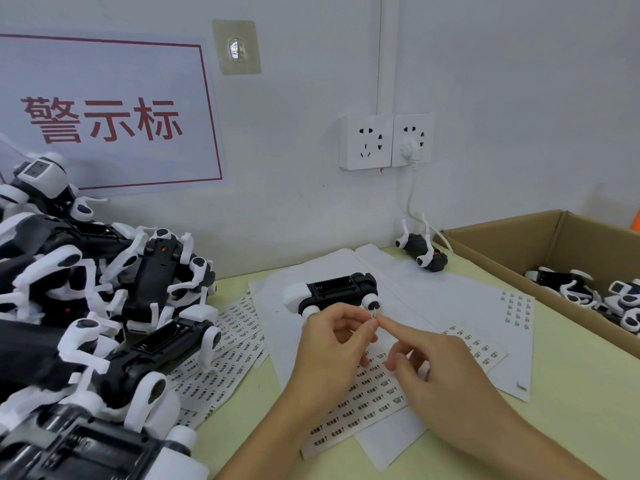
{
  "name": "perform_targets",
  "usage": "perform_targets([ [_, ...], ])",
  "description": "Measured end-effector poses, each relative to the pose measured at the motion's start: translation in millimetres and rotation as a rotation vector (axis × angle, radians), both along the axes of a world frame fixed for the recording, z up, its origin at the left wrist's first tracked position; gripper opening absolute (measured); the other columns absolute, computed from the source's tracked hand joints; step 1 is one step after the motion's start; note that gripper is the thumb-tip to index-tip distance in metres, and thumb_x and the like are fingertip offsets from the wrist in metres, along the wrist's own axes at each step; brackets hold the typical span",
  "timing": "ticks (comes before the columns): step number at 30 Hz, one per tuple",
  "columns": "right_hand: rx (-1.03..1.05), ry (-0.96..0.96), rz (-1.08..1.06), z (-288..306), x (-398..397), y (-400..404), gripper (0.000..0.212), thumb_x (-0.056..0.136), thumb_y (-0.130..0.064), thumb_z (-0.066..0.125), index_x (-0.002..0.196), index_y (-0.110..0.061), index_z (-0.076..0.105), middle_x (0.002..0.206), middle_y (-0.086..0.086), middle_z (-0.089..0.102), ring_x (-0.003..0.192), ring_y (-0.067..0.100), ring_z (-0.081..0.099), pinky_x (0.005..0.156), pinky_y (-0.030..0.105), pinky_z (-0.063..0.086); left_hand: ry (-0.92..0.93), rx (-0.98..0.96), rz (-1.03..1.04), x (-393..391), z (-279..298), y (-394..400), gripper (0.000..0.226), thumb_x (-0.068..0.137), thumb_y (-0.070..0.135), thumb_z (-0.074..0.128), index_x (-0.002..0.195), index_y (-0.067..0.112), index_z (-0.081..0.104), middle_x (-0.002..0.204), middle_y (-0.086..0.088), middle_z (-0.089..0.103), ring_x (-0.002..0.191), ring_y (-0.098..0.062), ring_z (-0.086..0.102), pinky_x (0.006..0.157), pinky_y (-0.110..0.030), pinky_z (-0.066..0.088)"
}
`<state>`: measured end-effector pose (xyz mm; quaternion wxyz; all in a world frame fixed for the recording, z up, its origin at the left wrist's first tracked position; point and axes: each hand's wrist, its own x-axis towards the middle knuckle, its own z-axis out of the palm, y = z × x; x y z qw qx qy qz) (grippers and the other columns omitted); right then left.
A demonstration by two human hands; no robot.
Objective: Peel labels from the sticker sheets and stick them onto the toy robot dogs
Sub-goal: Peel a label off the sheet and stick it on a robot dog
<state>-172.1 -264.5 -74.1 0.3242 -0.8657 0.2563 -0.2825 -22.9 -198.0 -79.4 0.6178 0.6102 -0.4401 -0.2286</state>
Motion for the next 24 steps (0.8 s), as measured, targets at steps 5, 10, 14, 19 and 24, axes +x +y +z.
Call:
perform_targets([
  [5, -0.016, 0.009, 0.001, -0.1, 0.3, -0.4, 0.057, 0.095, -0.012, 0.054, 0.139, -0.048, 0.05, 0.084, -0.019, 0.065, 0.058, 0.009, 0.057, 0.05, 0.01, 0.04, 0.01, 0.005, -0.002, 0.3, 0.6, 0.2, 0.005, 0.095, 0.018, 0.069, 0.094, 0.013, 0.07, 0.081, -0.004, 0.073, 0.054, -0.01, 0.06, 0.053, -0.017, 0.047],
  [10, -0.006, -0.015, 0.008, -0.4, 0.9, -1.4, 0.058, 0.095, -0.011, 0.054, 0.135, -0.052, 0.05, 0.084, -0.018, 0.066, 0.058, 0.009, 0.057, 0.051, 0.009, 0.04, 0.02, 0.029, -0.001, -0.2, 2.6, 1.7, 0.006, 0.097, 0.018, 0.064, 0.094, 0.015, 0.069, 0.082, -0.001, 0.074, 0.056, -0.009, 0.061, 0.054, -0.019, 0.047],
  [14, 0.035, -0.049, 0.031, -0.4, 0.7, -1.3, 0.066, 0.094, -0.009, 0.054, 0.121, -0.068, 0.052, 0.084, -0.017, 0.067, 0.063, 0.013, 0.057, 0.052, 0.011, 0.042, 0.079, 0.036, 0.003, -0.1, 6.1, 3.8, 0.016, 0.101, 0.019, 0.056, 0.093, 0.014, 0.069, 0.079, 0.001, 0.072, 0.057, -0.012, 0.06, 0.051, -0.021, 0.044],
  [19, 0.044, -0.05, 0.04, -0.2, 0.8, -1.9, 0.068, 0.094, -0.009, 0.054, 0.12, -0.072, 0.051, 0.085, -0.016, 0.068, 0.066, 0.016, 0.058, 0.052, 0.013, 0.042, 0.081, 0.042, 0.016, -1.3, 8.5, 4.8, 0.016, 0.1, 0.017, 0.057, 0.09, 0.013, 0.067, 0.074, 0.001, 0.07, 0.055, -0.012, 0.059, 0.052, -0.021, 0.043],
  [24, 0.028, -0.032, 0.046, -0.8, 1.0, -1.0, 0.061, 0.095, -0.009, 0.054, 0.127, -0.06, 0.054, 0.086, -0.018, 0.067, 0.063, 0.011, 0.057, 0.052, 0.011, 0.04, 0.068, 0.045, 0.038, -2.1, 8.1, 5.2, 0.018, 0.098, 0.015, 0.057, 0.082, 0.016, 0.066, 0.068, 0.001, 0.066, 0.054, -0.011, 0.057, 0.05, -0.021, 0.043],
])
